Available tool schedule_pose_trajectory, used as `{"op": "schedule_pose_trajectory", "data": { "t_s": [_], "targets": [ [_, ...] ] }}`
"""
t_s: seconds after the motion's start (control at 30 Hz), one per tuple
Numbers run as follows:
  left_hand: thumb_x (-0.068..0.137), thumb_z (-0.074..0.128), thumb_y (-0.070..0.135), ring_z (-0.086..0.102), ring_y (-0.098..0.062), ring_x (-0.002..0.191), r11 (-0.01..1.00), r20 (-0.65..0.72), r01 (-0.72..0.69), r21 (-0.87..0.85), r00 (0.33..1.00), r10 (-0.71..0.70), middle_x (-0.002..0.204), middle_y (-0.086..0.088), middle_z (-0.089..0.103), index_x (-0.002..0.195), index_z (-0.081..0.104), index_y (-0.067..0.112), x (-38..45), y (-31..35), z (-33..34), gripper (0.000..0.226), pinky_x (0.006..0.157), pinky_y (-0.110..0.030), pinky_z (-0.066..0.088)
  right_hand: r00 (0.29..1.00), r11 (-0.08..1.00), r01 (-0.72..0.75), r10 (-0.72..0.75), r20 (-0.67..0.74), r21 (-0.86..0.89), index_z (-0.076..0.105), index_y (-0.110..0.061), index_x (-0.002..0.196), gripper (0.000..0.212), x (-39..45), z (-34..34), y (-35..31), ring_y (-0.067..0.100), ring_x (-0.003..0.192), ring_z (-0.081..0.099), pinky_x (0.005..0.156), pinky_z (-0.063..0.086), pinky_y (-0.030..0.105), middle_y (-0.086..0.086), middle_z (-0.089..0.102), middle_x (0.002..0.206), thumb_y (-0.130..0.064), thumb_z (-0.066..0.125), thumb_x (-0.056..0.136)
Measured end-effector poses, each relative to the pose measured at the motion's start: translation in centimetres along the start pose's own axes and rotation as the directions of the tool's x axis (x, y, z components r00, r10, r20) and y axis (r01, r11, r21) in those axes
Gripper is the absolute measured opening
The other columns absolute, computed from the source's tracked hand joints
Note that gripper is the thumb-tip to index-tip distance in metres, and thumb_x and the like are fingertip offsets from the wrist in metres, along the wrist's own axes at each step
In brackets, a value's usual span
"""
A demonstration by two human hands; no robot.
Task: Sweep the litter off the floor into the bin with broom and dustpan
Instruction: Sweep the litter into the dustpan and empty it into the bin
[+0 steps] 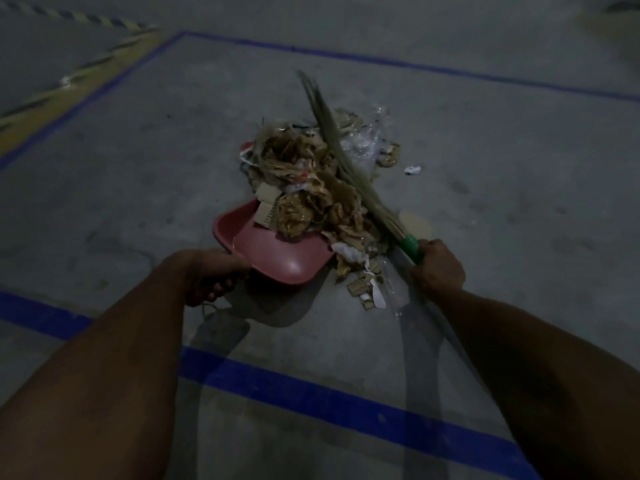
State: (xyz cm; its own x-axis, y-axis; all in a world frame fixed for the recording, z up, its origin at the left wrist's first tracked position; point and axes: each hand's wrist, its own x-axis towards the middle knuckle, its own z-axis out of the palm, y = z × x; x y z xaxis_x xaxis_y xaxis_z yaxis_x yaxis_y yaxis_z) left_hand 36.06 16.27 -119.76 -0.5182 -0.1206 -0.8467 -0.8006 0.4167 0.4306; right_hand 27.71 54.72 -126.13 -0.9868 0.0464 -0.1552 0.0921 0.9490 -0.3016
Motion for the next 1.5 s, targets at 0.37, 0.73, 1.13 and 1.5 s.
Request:
{"op": "schedule_pose_trajectory", "data": {
  "t_s": [0.37,0.73,1.13,1.5],
  "targets": [
    [0.096,0.058,0.026,0.032,-0.01,0.044,0.997,-0.095,-0.064,0.047,0.993,0.068,0.057,0.001,0.044,0.08,0.055,0.014,0.5,-1.1,-1.0,0.02,0.041,-0.021,0.027,0.961,0.987,0.161,-0.163,0.223,0.03,0.066,-0.015,0.117,0.038,-0.8,0.0,-0.5,0.026,0.099,0.056,0.076,0.042,0.032,0.01,0.059,0.116,-0.014,0.069,0.079],
    [0.097,0.058,0.03,0.032,-0.011,0.043,0.991,-0.088,-0.124,-0.042,0.989,0.12,0.055,0.002,0.042,0.076,0.054,0.016,-0.1,-3.2,-2.4,0.025,0.042,-0.02,0.026,0.953,0.962,0.262,-0.27,0.134,0.077,0.062,-0.015,0.133,0.058,-0.1,-2.2,-2.3,0.033,0.107,0.058,0.08,0.041,0.032,0.015,0.065,0.12,0.0,0.068,0.077],
    [0.098,0.056,0.026,0.032,-0.011,0.039,0.947,-0.266,-0.272,-0.173,0.938,0.221,0.053,0.001,0.039,0.068,0.051,0.014,-1.6,-0.8,-1.7,0.033,0.038,-0.017,0.028,0.949,0.941,0.299,-0.311,0.058,0.16,0.069,-0.014,0.119,0.045,-0.6,-1.3,-6.6,0.033,0.097,0.058,0.08,0.054,0.044,0.015,0.064,0.112,-0.003,0.064,0.076],
    [0.089,0.065,0.031,0.037,-0.015,0.038,0.852,-0.269,-0.264,-0.452,0.951,0.151,0.057,-0.007,0.042,0.081,0.057,0.01,-9.5,-4.1,1.7,0.024,0.044,-0.024,0.032,0.971,0.974,0.225,-0.225,0.08,0.007,0.062,-0.023,0.121,0.039,-9.5,-6.0,-9.9,0.024,0.095,0.059,0.066,0.05,0.034,0.001,0.054,0.123,-0.011,0.062,0.084]
  ]
}}
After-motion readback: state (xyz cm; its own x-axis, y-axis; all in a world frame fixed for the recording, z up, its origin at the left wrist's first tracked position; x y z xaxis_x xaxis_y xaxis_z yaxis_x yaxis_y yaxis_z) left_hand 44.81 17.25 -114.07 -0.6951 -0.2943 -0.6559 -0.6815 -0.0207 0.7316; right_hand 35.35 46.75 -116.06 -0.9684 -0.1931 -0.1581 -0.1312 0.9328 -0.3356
